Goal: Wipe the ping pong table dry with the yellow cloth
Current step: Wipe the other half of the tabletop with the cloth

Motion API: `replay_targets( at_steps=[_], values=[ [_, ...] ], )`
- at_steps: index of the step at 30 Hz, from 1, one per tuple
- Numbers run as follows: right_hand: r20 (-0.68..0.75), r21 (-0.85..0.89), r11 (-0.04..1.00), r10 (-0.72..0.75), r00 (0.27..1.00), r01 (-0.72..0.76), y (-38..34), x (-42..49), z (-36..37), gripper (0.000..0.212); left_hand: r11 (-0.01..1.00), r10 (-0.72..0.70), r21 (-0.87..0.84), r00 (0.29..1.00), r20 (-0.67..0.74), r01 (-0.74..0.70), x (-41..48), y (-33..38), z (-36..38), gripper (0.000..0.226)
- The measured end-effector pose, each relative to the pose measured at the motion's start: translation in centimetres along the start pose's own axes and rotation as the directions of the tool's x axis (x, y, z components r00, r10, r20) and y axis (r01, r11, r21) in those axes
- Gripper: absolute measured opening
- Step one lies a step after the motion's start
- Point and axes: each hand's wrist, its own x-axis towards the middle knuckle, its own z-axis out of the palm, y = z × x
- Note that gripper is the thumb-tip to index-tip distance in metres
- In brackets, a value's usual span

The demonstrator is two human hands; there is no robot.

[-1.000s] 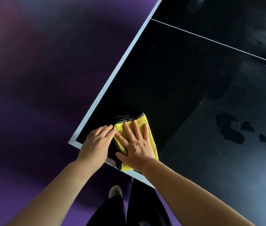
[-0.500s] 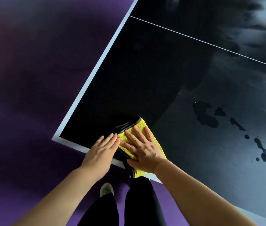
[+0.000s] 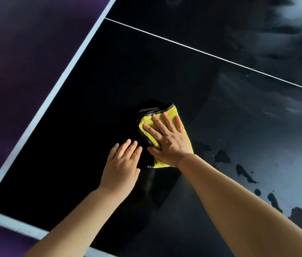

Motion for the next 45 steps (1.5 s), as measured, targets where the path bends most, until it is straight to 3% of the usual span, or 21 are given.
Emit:
replay_targets(
  at_steps=[12,24,31,37,45],
  values=[
    [-0.061,0.007,1.0,0.022,0.998,-0.022,17.3,11.2,-3.0,0.07,0.958,-0.186,0.232,0.981,0.052,0.169,15.0,7.9,-1.6,0.083],
    [-0.054,0.091,0.957,0.28,0.958,-0.275,27.9,12.7,-3.8,0.066,0.94,-0.232,0.285,0.963,0.135,0.187,18.1,10.1,-2.1,0.098],
    [-0.026,0.137,0.899,0.423,0.906,-0.416,23.8,7.2,-2.3,0.068,0.966,-0.191,0.189,0.98,0.049,0.179,16.3,9.9,-1.8,0.087],
    [0.007,0.113,0.919,0.379,0.925,-0.378,15.6,0.5,-0.8,0.071,0.991,-0.127,0.029,0.979,-0.16,0.134,11.6,8.3,-0.3,0.07],
    [0.043,0.131,0.953,0.271,0.962,-0.274,2.6,-7.8,1.8,0.075,0.996,0.046,0.075,0.992,-0.119,-0.037,2.5,6.0,0.3,0.069]
  ],
)
